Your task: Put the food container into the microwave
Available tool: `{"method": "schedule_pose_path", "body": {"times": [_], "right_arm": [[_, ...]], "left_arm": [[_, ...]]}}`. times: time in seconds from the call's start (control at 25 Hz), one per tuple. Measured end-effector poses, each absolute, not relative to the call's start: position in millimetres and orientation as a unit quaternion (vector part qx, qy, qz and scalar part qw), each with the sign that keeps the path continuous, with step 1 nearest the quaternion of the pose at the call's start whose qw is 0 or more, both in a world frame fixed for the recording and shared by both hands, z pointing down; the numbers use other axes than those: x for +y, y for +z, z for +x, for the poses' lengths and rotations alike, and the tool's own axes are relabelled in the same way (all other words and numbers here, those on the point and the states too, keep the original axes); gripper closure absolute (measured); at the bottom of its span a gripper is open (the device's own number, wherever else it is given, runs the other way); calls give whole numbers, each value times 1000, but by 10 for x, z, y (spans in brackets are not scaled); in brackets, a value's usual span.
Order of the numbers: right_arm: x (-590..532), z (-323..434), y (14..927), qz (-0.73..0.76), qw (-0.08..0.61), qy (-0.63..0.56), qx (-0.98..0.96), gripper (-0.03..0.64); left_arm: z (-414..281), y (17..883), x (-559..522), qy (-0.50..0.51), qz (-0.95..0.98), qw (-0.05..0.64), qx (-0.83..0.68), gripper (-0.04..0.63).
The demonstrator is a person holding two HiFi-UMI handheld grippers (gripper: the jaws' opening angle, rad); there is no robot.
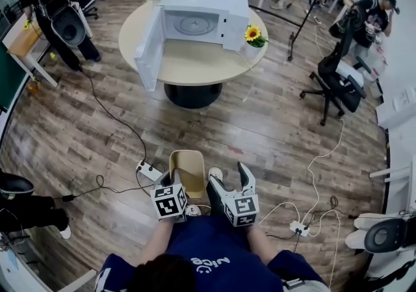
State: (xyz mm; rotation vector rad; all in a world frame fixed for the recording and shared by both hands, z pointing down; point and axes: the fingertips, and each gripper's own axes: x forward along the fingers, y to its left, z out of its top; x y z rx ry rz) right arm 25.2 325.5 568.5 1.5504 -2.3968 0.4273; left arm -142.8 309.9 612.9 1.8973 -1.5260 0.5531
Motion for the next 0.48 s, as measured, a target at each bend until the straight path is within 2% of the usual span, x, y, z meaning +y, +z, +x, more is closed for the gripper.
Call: {"method": "schedule_pose_path", "body": {"times": [0.32,0.48], "right_arm": [[2419,753,5715,520,135,148,-830,206],[1903,994,5668,513,124,138,-838,207]], "left_arm": [[-1012,6069,2349,180,719,330,-584,591],[-848,6108,1932,205,705,314,-602,591]]}}
